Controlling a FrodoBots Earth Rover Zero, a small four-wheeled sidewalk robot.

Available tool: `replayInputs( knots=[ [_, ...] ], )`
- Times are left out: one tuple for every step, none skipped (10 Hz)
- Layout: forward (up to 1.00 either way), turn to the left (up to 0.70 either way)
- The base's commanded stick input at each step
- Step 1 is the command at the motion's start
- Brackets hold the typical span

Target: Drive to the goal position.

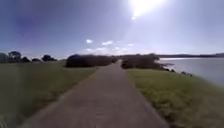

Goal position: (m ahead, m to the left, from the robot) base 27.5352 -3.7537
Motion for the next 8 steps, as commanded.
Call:
replayInputs(
  knots=[
    [0.85, 0.00],
    [0.85, 0.00],
    [0.85, 0.00],
    [0.85, 0.00],
    [0.85, 0.00],
    [0.85, 0.00],
    [0.85, 0.00],
    [0.85, 0.00]
  ],
)
